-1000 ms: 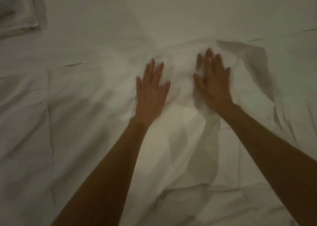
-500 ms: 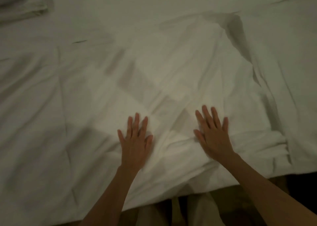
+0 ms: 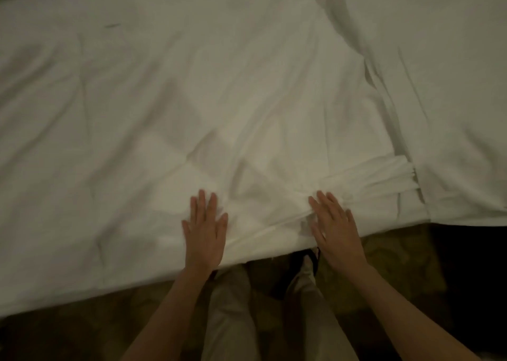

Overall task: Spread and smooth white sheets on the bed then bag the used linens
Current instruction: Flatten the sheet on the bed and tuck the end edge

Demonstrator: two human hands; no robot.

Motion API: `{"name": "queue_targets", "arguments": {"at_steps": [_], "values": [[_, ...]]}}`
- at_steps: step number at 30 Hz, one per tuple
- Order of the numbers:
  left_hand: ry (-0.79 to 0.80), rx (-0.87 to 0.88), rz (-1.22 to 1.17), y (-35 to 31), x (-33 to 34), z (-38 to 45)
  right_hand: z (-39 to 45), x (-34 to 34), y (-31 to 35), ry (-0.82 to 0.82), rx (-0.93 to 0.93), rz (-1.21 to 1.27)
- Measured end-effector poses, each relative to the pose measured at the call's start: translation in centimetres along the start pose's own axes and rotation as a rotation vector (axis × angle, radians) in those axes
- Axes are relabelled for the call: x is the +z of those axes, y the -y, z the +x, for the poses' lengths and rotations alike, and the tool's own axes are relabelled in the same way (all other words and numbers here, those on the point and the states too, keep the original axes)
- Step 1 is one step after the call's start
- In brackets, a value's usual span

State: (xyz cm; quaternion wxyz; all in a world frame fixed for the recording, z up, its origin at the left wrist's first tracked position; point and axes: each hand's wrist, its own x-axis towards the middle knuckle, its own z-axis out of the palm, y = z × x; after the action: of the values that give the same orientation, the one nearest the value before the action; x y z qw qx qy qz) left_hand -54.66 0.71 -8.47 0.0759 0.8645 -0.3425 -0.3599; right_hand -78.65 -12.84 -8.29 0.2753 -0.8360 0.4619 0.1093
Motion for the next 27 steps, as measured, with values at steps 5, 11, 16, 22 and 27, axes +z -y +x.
{"name": "queue_targets", "arguments": {"at_steps": [5,11,16,22,27], "values": [[-0.196,-0.280,-0.792,-5.3,1.8,-4.9,-0.5,-1.9,-1.5,-0.090,0.292,0.616],[-0.305,-0.771,-1.556,-7.7,5.3,-8.4,2.5,-4.3,-1.2,0.021,0.708,1.236],[-0.150,-0.663,-1.641,-9.2,5.8,-6.7,3.9,-4.6,0.0,-0.027,0.719,1.383],[-0.158,-0.773,-1.742,-10.2,5.6,-4.5,-1.4,-2.9,-1.8,-0.014,0.781,1.437],[-0.223,-0.851,-1.817,-8.6,7.5,-6.6,-5.5,-1.2,-2.1,-0.054,0.906,1.611]]}}
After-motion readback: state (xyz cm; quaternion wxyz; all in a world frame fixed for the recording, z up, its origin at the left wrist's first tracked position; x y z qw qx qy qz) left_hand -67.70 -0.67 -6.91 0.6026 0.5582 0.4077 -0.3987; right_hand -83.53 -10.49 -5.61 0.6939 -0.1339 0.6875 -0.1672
